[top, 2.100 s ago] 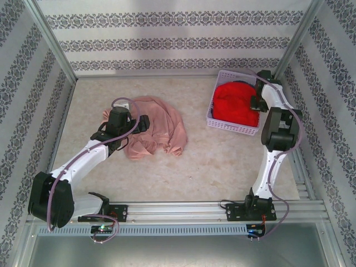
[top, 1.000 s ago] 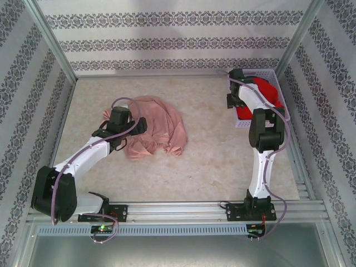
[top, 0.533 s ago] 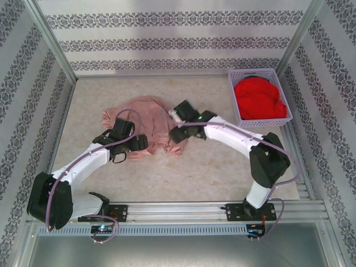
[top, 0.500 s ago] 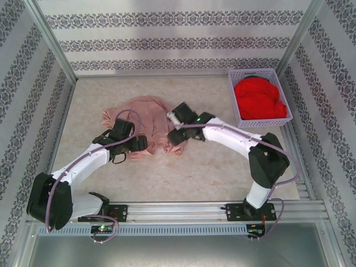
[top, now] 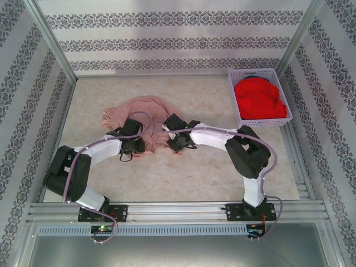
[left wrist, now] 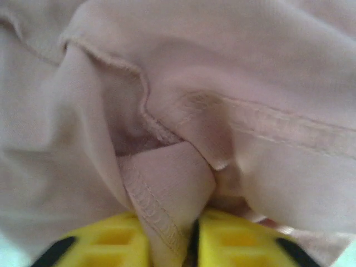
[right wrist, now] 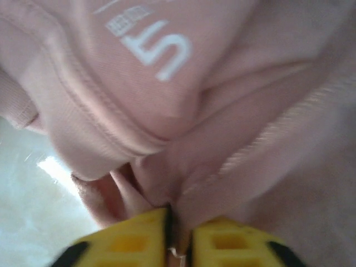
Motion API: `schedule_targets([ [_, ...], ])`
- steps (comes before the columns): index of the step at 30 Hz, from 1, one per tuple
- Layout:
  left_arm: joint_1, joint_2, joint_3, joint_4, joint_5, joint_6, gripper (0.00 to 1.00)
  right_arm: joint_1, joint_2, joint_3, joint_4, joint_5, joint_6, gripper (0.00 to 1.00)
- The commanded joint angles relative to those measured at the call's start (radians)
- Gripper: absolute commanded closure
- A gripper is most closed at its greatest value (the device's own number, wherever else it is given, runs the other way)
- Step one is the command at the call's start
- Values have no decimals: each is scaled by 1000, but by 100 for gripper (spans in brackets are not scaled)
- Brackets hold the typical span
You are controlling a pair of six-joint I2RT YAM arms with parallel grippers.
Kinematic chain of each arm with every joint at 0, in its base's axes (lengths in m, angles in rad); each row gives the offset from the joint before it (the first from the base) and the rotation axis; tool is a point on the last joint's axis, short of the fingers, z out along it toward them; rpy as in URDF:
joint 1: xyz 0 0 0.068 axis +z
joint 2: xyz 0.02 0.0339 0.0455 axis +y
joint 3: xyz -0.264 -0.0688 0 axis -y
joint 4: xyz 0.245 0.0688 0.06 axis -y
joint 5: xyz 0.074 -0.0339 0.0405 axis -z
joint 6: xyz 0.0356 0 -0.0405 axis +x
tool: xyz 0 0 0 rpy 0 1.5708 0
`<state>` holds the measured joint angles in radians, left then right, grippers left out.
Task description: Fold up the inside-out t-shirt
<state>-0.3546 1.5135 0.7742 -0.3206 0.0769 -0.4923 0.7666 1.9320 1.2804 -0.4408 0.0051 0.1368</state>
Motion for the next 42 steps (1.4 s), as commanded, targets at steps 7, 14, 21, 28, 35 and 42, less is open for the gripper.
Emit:
schedule_targets([
  [7,0,-427,82,147,-125,-11,100,-265,-475,-40,193,-281,99,100],
  [14,8,-525,345,153,-275,117,100,-491,-659,97,256,-226,192,100],
  [21,27,-545,472,97,-284,151,100,-588,-738,195,146,-187,162,100],
  [28,25,-558,629,98,-130,209,100,-607,-846,330,120,-251,113,100],
  [35,26,-658,739,86,-32,270,98,-606,-972,401,90,-280,108,100],
  [42,25,-678,842,-21,10,215,100,-606,-1048,496,-1,-264,116,100],
])
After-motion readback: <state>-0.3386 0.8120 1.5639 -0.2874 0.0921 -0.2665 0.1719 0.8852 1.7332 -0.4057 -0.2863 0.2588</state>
